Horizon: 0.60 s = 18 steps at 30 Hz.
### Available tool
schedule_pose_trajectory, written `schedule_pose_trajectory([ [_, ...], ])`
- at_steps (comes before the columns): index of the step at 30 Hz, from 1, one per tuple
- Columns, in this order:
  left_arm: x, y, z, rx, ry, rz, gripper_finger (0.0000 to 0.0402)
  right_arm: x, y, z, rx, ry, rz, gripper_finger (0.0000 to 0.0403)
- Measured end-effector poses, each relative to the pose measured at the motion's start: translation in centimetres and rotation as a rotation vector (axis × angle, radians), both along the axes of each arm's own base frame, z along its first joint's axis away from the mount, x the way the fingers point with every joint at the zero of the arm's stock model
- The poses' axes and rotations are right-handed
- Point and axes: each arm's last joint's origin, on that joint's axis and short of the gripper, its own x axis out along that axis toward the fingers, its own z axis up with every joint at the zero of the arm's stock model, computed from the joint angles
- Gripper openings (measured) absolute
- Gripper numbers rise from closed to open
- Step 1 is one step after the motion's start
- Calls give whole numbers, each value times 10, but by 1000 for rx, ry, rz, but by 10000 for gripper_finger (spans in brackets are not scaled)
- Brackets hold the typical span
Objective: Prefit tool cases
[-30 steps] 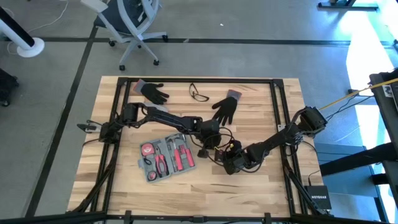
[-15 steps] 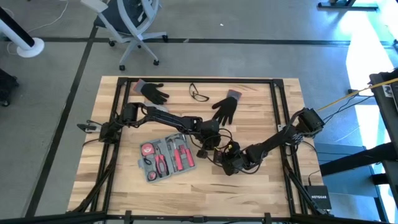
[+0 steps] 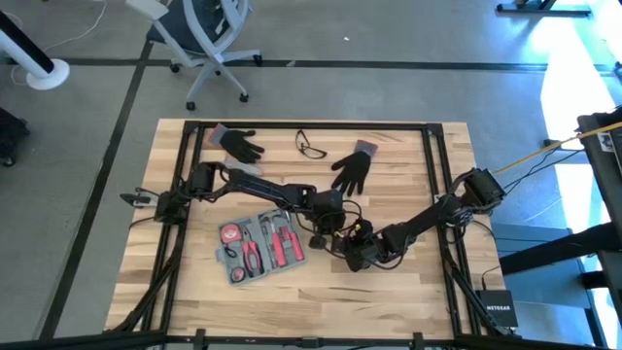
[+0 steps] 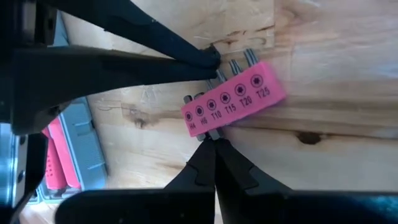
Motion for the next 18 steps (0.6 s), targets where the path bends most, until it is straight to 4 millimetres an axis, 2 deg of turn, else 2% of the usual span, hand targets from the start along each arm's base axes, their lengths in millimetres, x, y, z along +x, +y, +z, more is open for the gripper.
schedule_pose_trajectory([
  [8,-7,-5,-11,-60,-4,83,0,0,-1,-1,-22,-1,-17,0],
  [13,-10,-9,-13,-38,-16,76,0,0,-2,-1,-23,-4,-17,0],
  [18,-9,5,-6,-47,-43,105,0,4,0,1,-11,-33,70,0],
])
